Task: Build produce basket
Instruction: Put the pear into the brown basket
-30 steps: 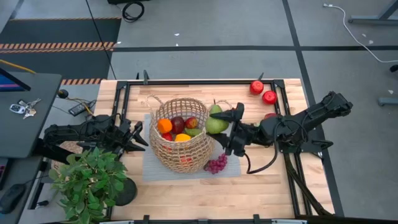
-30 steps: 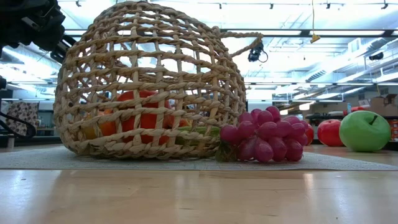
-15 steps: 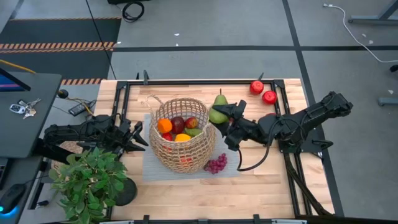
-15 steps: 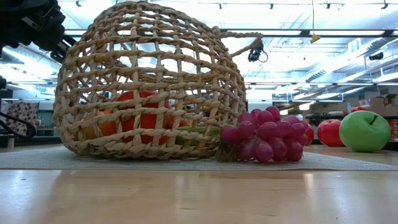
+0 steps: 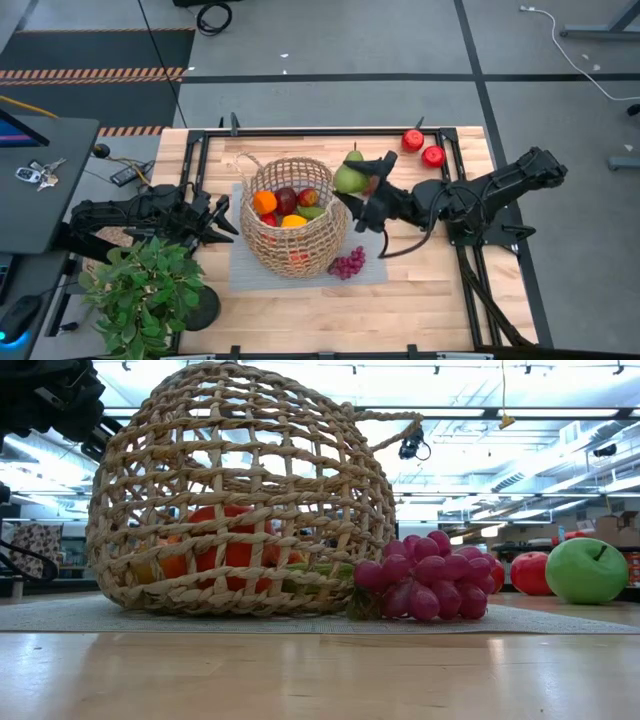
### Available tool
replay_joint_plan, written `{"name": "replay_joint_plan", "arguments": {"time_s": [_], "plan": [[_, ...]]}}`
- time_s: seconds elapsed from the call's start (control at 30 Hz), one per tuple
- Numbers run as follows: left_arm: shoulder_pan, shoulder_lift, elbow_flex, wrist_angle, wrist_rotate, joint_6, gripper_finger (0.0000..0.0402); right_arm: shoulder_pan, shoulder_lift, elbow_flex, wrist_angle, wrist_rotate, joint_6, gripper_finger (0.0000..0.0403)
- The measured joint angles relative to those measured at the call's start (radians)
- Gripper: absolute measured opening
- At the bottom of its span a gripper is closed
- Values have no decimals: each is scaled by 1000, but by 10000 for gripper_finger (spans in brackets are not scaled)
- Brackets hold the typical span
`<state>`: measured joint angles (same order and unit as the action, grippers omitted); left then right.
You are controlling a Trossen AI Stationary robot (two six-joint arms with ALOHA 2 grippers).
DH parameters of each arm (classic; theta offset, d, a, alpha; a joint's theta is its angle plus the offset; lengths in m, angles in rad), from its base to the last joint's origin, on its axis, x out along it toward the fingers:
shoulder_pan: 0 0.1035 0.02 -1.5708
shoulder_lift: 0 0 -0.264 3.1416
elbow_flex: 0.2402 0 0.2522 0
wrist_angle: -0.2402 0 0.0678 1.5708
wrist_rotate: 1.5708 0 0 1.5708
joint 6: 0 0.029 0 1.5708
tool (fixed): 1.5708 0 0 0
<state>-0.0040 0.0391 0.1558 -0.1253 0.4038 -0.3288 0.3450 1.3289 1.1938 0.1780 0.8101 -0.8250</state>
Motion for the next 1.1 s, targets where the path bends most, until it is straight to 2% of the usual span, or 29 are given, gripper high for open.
{"name": "replay_joint_plan", "arguments": {"time_s": [0.33,0.53,0.83,1.1], "plan": [[0,0,0,0,0,0,121,-5,0,0,1,1,890,354],[0,0,0,0,0,0,121,-5,0,0,10,-30,1276,354],[0,0,0,0,0,0,121,-5,0,0,115,-146,1629,354],[0,0,0,0,0,0,121,-5,0,0,164,-209,1588,354]]}}
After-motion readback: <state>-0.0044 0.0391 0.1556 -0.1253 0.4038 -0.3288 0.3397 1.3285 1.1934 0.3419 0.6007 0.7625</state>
